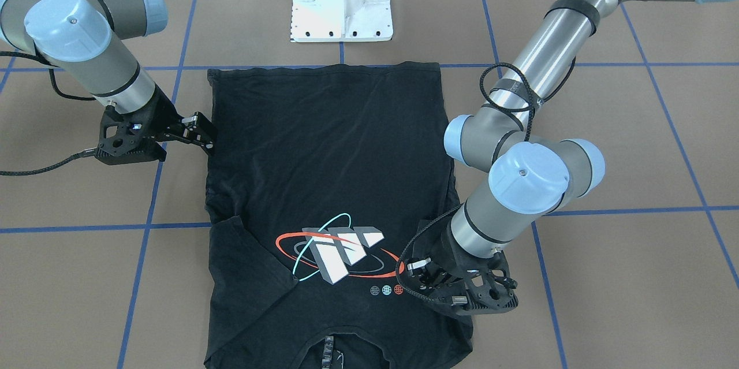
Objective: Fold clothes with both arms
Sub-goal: 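Move the right gripper to the hem corner nearest the robot while the left gripper withdraws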
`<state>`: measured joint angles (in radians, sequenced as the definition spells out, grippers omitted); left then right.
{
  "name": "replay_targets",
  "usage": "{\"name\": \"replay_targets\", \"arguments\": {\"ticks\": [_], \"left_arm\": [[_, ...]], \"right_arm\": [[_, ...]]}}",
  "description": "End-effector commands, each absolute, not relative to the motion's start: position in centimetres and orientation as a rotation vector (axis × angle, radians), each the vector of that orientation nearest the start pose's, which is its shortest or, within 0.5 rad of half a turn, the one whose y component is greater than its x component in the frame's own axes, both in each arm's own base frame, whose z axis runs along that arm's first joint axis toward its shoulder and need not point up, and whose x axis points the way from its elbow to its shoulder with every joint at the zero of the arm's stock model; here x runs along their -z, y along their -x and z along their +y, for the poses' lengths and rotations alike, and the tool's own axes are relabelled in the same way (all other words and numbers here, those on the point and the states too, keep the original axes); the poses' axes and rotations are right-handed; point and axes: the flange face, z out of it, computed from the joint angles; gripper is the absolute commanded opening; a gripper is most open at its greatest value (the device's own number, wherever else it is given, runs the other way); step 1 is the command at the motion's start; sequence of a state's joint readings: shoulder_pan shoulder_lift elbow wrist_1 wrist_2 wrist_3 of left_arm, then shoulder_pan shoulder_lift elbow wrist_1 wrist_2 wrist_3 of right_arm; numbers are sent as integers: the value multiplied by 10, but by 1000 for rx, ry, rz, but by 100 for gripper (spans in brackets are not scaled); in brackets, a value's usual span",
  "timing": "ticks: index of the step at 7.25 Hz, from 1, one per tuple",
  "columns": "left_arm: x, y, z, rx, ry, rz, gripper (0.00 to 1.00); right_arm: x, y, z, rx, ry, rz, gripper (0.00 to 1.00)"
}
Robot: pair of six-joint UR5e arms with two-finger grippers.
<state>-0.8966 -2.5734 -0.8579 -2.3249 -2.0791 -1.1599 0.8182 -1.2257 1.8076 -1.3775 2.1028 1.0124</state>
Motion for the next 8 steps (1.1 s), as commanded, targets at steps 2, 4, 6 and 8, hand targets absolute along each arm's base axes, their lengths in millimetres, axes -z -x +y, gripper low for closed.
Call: {"name": "replay_targets", "arguments": {"ticks": [2, 4, 6, 8], "left_arm": [[-187, -487, -690, 163, -249, 1174, 99], [-198, -454, -651, 146, -284, 1229, 99], [-234, -409, -594, 113, -280, 1275, 100], [-233, -373, -551, 146, -276, 1332, 100]], "right_arm": [[-336, 351, -496, -35, -94, -907, 100], [-328, 351, -491, -177, -36, -923, 100], [-304, 366, -457, -401, 86, -960, 100], [-292, 399, -396, -628, 149, -954, 100]]}}
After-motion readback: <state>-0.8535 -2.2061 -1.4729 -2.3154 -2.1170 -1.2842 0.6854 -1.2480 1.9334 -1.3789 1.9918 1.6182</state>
